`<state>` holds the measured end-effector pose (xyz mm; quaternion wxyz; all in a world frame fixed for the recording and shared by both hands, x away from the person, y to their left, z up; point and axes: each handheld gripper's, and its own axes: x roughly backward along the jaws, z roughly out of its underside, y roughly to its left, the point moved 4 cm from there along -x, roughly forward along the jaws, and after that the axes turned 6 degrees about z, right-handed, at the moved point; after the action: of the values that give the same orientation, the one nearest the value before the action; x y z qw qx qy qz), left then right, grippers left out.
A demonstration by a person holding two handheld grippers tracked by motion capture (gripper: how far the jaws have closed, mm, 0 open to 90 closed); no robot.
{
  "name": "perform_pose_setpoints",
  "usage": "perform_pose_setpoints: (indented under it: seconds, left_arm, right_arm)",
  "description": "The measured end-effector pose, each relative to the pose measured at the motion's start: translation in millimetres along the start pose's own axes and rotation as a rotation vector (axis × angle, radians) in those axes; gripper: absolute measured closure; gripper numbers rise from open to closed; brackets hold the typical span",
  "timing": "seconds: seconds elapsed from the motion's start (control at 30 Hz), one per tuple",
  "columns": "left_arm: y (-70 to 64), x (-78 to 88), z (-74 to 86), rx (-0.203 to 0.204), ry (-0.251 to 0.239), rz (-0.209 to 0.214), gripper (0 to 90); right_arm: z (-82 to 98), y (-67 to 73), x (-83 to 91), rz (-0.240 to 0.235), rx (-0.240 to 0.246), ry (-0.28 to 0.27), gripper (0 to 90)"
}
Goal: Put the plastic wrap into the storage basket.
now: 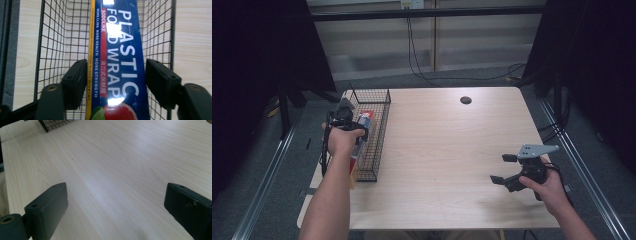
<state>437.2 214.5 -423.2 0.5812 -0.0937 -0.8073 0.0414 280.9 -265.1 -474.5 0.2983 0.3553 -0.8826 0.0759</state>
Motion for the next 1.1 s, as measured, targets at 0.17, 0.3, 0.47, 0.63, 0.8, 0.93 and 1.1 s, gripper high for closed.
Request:
perform_pose_setpoints:
  seconds: [0.17, 0.3, 0.47, 0.63, 0.8, 0.93, 1.1]
  left_arm:
    - [-4.0, 7.5, -0.7, -0.012, -0.011, 0.010, 29.6]
    - [-5.7, 17.0, -1.5, -0.020, -0.032, 0.038, 28.1]
    - [-11.6, 30.2, -2.3, -0.056, -0.065, 0.072, 25.7]
    - [-17.8, 38.2, -2.5, -0.080, -0.079, 0.111, 24.8]
    - [-24.0, 42.8, -1.4, -0.111, -0.090, 0.136, 23.4]
    - [-28.9, 43.4, 0.2, -0.131, -0.100, 0.154, 22.1]
    - [-36.2, 43.7, 2.4, -0.163, -0.106, 0.175, 20.9]
  right_arm:
    - [0.0, -0.3, 0.9, 0.001, 0.003, 0.001, 5.0]
    - [0.5, -0.5, 1.3, 0.002, 0.004, 0.003, 5.0]
    - [-0.7, -0.1, 2.4, 0.004, 0.000, -0.007, 5.0]
    - [-0.8, 0.2, 2.1, 0.005, 0.003, -0.006, 5.0]
    - [-0.9, 0.7, 1.8, 0.006, 0.002, -0.004, 5.1]
    - [-1.1, 1.3, 2.3, 0.005, 0.003, -0.005, 5.1]
    - [-1.1, 1.3, 1.9, 0.006, 0.005, -0.004, 5.1]
